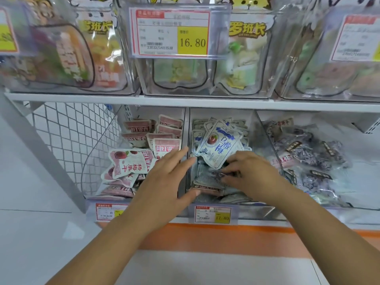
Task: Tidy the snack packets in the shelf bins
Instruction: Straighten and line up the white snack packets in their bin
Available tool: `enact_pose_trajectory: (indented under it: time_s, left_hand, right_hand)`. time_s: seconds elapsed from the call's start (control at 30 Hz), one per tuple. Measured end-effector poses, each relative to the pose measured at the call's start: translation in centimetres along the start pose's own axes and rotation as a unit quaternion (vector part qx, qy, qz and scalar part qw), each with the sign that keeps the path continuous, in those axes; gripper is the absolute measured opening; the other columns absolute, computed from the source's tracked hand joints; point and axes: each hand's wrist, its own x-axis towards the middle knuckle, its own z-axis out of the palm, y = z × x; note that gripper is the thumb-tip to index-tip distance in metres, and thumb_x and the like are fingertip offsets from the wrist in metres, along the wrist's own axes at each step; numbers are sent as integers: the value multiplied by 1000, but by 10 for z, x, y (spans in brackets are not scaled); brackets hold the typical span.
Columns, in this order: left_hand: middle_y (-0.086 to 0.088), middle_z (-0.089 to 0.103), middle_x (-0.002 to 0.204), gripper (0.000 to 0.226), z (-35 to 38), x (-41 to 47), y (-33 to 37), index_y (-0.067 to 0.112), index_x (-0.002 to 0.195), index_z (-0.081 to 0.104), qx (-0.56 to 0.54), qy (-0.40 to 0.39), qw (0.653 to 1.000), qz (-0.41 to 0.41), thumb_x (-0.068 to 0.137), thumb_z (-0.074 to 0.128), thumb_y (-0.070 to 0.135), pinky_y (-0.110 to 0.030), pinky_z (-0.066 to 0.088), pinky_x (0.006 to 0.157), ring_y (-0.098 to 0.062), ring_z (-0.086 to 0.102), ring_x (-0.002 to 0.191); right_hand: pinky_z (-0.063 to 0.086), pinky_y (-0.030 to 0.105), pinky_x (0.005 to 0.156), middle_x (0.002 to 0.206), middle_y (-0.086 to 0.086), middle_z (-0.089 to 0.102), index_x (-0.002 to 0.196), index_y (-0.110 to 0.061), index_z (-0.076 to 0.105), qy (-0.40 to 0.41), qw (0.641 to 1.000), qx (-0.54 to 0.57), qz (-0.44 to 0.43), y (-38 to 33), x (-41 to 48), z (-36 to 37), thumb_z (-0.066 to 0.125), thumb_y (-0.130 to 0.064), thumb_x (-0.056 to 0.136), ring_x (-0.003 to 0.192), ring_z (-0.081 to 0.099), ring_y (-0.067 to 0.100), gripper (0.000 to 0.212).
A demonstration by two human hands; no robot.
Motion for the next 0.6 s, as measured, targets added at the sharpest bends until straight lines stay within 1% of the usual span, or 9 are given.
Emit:
enact_pose_trajectory:
  time_s: [0.1, 0.17, 0.23, 0.27, 0.33, 0.4, 0.47, 0.53, 0.6]
  left_hand:
    - [19, 3, 158, 73, -2, 6, 7, 37, 149, 21, 27, 17, 999, 25, 87, 50, 60, -22, -11, 113, 0, -10, 143]
    - [18, 7, 157, 72, -2, 11, 15, 34, 149, 22, 42, 30, 998, 45, 87, 50, 59, -15, -19, 108, 1, -11, 142]
    - [19, 8, 157, 72, -2, 15, 24, 34, 149, 21, 31, 33, 998, 52, 89, 53, 55, -11, -19, 106, 3, -9, 142]
    - [19, 10, 157, 71, 0, 16, 29, 34, 149, 22, 10, 38, 998, 54, 89, 55, 50, -11, -13, 107, 3, -4, 142]
    - [19, 17, 154, 68, 2, 18, 39, 35, 148, 26, -31, 52, 997, 55, 89, 60, 43, -15, 5, 110, 2, 12, 140]
    - [16, 31, 146, 58, 3, 20, 46, 33, 140, 39, -44, 61, 996, 54, 87, 63, 39, -18, 25, 107, 0, 31, 130]
    - [16, 44, 129, 41, 6, 25, 48, 33, 126, 52, -29, 26, 998, 54, 87, 63, 39, -19, 40, 95, -1, 47, 112]
    - [17, 50, 118, 30, 9, 29, 48, 32, 117, 59, -11, -33, 998, 48, 88, 63, 37, -23, 46, 86, -4, 53, 100]
    - [16, 55, 112, 27, 14, 33, 48, 32, 114, 62, 8, -58, 997, 44, 88, 65, 37, -29, 49, 83, -7, 57, 97]
  right_hand:
    - [32, 29, 102, 106, -19, 60, 104, -33, 72, 87, 988, 129, -11, -3, -13, -11, 55, -42, 91, 114, 42, 8, 23]
    - [38, 27, 85, 80, -20, 59, 89, -26, 72, 122, 966, 226, 6, -8, -23, -20, 51, -34, 95, 92, 48, 6, 23]
    - [39, 28, 65, 59, -13, 47, 73, -14, 61, 143, 941, 306, 36, -9, -34, -28, 48, -31, 97, 65, 49, 6, 32]
    - [39, 27, 59, 57, -7, 45, 71, -12, 57, 158, 926, 339, 53, -6, -40, -31, 47, -31, 97, 59, 50, 9, 34]
    - [39, 27, 55, 61, 9, 51, 73, -13, 59, 216, 901, 364, 95, 3, -53, -35, 47, -30, 98, 58, 55, 20, 33]
    - [41, 30, 54, 62, 12, 58, 74, -11, 58, 286, 875, 364, 143, 18, -63, -37, 46, -30, 99, 57, 55, 24, 33]
    - [48, 31, 55, 60, 9, 60, 75, -10, 58, 334, 843, 377, 188, 38, -71, -39, 46, -29, 100, 54, 57, 19, 33]
    - [48, 26, 57, 60, 5, 60, 74, -13, 58, 363, 838, 344, 217, 60, -78, -39, 48, -27, 99, 55, 59, 12, 30]
    - [41, 21, 58, 64, 1, 60, 77, -19, 58, 370, 858, 275, 227, 80, -82, -35, 51, -25, 97, 61, 56, 17, 22]
